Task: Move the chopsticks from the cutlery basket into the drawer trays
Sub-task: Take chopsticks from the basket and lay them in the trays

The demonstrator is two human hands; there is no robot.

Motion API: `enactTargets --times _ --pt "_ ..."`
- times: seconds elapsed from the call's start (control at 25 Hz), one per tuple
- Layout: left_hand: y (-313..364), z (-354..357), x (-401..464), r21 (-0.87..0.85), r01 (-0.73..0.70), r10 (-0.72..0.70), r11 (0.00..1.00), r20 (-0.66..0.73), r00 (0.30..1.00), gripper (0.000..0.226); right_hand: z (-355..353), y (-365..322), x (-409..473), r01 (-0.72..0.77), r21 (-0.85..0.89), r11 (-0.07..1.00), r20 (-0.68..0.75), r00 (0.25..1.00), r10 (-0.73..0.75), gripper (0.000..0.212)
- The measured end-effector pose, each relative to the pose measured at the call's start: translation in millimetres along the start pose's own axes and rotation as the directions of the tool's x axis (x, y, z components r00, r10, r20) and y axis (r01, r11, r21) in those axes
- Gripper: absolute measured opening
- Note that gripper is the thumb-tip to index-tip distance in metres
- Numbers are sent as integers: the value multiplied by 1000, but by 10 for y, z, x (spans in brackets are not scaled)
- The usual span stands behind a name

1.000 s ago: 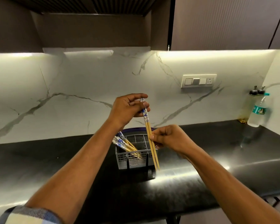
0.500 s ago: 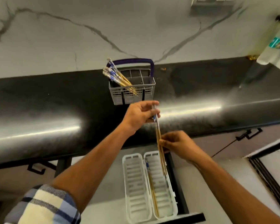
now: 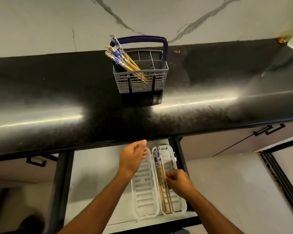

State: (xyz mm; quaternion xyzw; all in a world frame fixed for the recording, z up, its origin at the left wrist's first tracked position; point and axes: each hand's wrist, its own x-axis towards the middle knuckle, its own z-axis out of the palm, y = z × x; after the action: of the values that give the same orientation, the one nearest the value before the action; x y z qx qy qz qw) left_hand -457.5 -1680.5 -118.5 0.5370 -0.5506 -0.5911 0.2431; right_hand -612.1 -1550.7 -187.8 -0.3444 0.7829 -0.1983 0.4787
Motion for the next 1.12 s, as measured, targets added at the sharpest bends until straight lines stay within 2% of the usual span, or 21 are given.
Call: enactTargets --times 0.08,0.2,0.28,0.44,0.8,1.12 --pt "-104 -98 -72 -90 79 -82 993 -41 996 27 64 49 72 -96 -63 993 -36 995 94 26" --pt "-215 -231 -72 -199 164 -176 966 -46 983 41 162 52 210 -201 -123 972 -89 978 191 32" --pt "-230 -308 -60 -248 184 -200 951 -41 979 47 231 -6 291 -232 -213 949 -123 970 210 21" --pt "-215 -377 -72 -286 200 -219 937 -37 975 51 353 -98 392 -234 -333 914 -111 972 208 18" --pt "-249 -370 -52 -326 218 -247 920 -51 968 54 477 -87 378 -265 -314 912 -132 963 235 13" --pt "-239 -370 -29 -299 210 -235 931 -52 971 54 481 -102 325 -233 -351 907 -186 967 176 9"
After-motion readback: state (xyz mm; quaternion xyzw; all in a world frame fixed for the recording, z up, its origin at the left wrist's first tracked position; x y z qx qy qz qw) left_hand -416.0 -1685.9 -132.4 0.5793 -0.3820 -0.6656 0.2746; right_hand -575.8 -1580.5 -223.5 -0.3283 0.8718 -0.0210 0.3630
